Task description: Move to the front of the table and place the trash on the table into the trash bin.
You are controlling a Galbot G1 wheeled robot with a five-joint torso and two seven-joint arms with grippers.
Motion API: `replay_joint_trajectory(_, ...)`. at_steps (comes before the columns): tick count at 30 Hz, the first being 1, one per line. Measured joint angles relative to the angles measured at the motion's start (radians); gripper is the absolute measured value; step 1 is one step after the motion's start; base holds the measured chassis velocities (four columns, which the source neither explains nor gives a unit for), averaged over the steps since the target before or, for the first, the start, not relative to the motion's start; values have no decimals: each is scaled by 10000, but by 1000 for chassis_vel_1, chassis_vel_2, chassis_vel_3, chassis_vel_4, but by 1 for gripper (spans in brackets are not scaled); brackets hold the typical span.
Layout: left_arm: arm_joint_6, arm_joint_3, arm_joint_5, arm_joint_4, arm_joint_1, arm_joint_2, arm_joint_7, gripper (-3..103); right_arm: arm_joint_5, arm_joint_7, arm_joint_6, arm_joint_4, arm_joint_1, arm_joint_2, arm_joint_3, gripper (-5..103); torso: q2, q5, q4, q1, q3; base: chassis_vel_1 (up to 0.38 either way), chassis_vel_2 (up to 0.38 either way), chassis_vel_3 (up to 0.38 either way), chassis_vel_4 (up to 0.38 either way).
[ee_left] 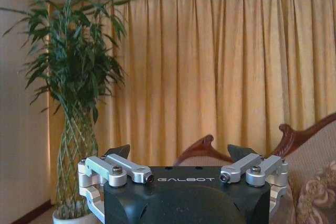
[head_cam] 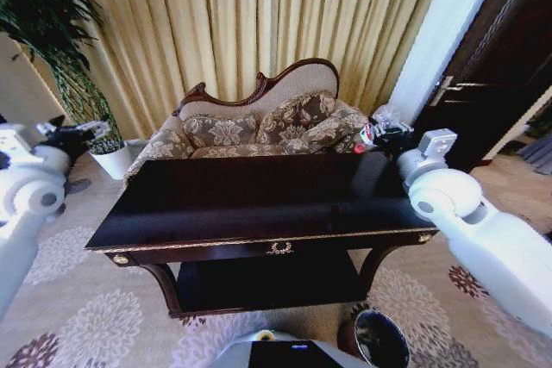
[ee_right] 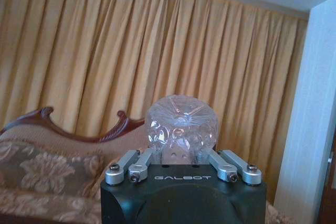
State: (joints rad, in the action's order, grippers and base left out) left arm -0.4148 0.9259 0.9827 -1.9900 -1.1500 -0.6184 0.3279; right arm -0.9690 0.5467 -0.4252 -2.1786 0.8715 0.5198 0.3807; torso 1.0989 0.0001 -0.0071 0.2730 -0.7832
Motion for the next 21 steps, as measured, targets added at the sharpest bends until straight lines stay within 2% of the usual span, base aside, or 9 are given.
replay_joint_trajectory(2, 19, 357, -488, -113, -560, -277, -324, 100, -139, 280, -21, -273, 193, -118, 8, 27, 0, -2, -1, 0, 0, 0, 0, 0, 0)
replay_joint_trajectory(10, 78, 1205, -860, -621, -1663, -595, -728, 100, -197, 785, -172, -597, 563, -6, 221, 27, 1, 1, 1, 0, 1, 0, 0, 0, 0)
replay_joint_trajectory(13, 72, 1464, -1200, -873, -1893, -645, -771, 100, -197, 874, -381, -822, 826, 198, 496, 27, 0, 0, 1, 0, 0, 0, 0, 0, 0)
replay_joint_trajectory(21, 46, 1861, -1331, -1188, -2240, -788, -778, 100, -101, 761, -471, -1068, 1311, 326, 897, 27, -1, 0, 0, 0, 0, 0, 0, 0, 0)
